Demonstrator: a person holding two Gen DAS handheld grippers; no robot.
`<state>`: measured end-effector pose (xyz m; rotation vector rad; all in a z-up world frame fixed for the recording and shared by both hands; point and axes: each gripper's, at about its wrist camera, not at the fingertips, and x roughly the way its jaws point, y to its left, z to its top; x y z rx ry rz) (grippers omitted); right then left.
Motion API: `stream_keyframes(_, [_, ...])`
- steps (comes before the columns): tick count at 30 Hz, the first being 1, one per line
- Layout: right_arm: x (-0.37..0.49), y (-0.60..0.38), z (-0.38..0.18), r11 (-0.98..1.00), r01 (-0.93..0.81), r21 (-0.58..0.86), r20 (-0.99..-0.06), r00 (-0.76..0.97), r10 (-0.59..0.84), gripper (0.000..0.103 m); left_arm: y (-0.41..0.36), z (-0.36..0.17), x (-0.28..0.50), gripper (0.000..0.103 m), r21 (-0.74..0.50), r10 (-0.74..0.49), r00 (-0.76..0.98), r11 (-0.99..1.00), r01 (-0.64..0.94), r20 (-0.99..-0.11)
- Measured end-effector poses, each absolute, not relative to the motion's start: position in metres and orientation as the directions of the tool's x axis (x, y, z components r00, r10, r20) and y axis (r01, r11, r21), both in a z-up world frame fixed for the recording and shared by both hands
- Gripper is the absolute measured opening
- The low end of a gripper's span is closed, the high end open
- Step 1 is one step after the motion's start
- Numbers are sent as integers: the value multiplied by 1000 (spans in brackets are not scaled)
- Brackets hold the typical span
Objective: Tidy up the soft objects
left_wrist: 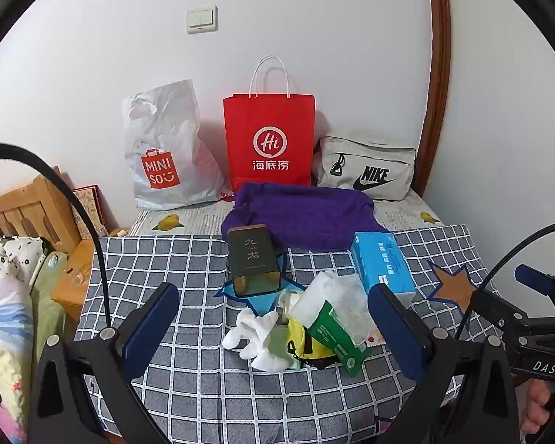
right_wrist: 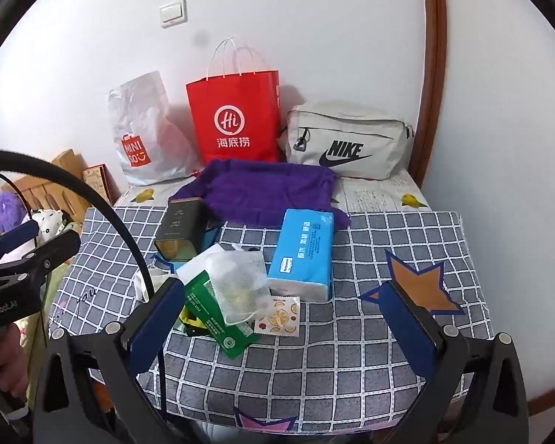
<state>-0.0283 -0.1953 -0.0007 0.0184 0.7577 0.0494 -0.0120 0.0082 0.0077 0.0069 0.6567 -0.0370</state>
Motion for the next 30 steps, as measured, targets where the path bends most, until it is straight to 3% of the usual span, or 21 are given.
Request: stream_keyframes(30, [-32, -193, -1, 998, -42, 47, -677, 733, 63, 103, 7, 4, -16, 103, 7, -20, 789, 1000, 30, -614])
